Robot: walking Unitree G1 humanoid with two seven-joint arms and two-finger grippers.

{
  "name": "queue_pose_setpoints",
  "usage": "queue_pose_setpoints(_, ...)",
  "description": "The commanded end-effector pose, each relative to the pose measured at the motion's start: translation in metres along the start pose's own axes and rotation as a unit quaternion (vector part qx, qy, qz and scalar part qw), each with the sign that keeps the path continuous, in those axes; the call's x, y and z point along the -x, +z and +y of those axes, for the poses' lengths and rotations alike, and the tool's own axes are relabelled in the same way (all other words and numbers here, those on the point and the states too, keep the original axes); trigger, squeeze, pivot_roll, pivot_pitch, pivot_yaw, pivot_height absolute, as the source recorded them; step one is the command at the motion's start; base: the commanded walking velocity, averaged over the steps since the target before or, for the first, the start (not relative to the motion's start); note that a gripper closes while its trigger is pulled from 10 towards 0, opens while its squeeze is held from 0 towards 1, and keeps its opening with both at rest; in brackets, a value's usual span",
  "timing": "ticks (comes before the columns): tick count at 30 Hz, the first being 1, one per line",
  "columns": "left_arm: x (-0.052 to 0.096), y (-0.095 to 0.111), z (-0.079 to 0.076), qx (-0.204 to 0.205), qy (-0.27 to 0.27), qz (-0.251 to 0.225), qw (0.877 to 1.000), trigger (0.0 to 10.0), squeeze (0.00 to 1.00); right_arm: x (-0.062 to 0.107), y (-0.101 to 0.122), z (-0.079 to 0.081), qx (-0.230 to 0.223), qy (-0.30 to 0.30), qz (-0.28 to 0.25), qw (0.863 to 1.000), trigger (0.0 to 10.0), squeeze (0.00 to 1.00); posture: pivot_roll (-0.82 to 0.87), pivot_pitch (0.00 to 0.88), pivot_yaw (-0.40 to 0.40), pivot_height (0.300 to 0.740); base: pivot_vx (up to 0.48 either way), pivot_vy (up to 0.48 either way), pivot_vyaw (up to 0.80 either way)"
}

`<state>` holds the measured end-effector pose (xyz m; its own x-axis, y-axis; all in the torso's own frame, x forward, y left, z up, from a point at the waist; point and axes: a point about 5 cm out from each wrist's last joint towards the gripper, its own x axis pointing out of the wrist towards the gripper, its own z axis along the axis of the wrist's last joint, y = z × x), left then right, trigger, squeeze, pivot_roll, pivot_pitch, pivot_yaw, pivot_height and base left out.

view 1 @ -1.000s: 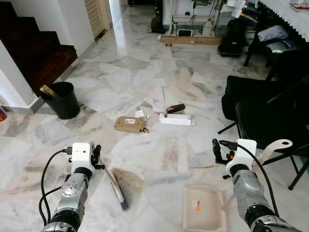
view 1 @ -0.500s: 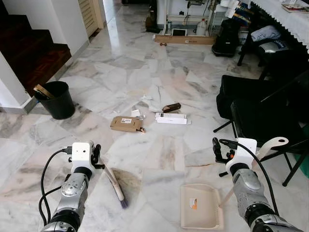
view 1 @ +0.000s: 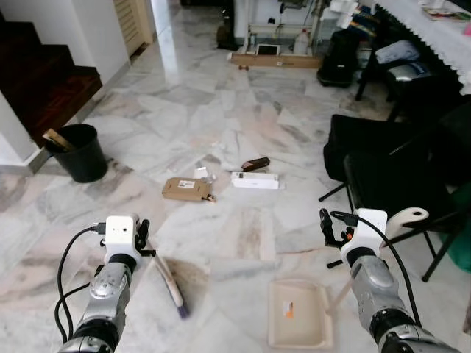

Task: Sweep floor

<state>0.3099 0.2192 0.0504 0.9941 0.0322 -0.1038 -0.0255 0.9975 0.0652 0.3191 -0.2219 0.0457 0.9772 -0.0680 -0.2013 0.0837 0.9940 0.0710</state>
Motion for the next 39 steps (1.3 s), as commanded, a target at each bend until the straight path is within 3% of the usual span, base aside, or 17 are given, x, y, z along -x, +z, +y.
queue_pose_setpoints(1,-0.001,0.0,-0.002,0.002,-0.003,0.001,1.0,10.0,0.0,0.0,0.001,-0.004,-0.002,-0.007,0.0,1.0,10.0,0.0,-0.03,0.037,0.004,0.74,0.0,-0.48,0.0)
queue_pose_setpoints(5,0.0,-0.001,-0.002,0.001,-0.003,0.002,1.0,10.0,0.0,0.0,0.001,-0.004,-0.002,-0.006,-0.001,1.0,10.0,0.0,-0.03,0.038,0.003,0.74,0.0,-0.48,0.0)
queue_pose_setpoints(24,0.001,0.0,0.002,0.005,0.002,-0.003,1.0,10.0,0.0,-0.002,0.006,0.006,-0.014,0.015,-0.021,1.0,10.0,0.0,-0.03,0.028,0.007,0.74,0.0,0.0,0.0)
queue_pose_setpoints(28,0.002,0.0,0.005,0.004,0.006,-0.004,1.0,10.0,0.0,-0.005,0.013,0.015,-0.017,0.033,-0.041,0.998,10.0,0.0,-0.03,0.037,0.009,0.74,0.0,0.0,0.0)
queue_pose_setpoints(39,0.001,0.001,0.004,0.005,0.003,-0.004,1.0,10.0,0.0,-0.012,0.042,0.02,-0.015,0.053,-0.101,0.993,10.0,0.0,-0.04,0.058,0.02,0.74,0.0,0.0,0.0)
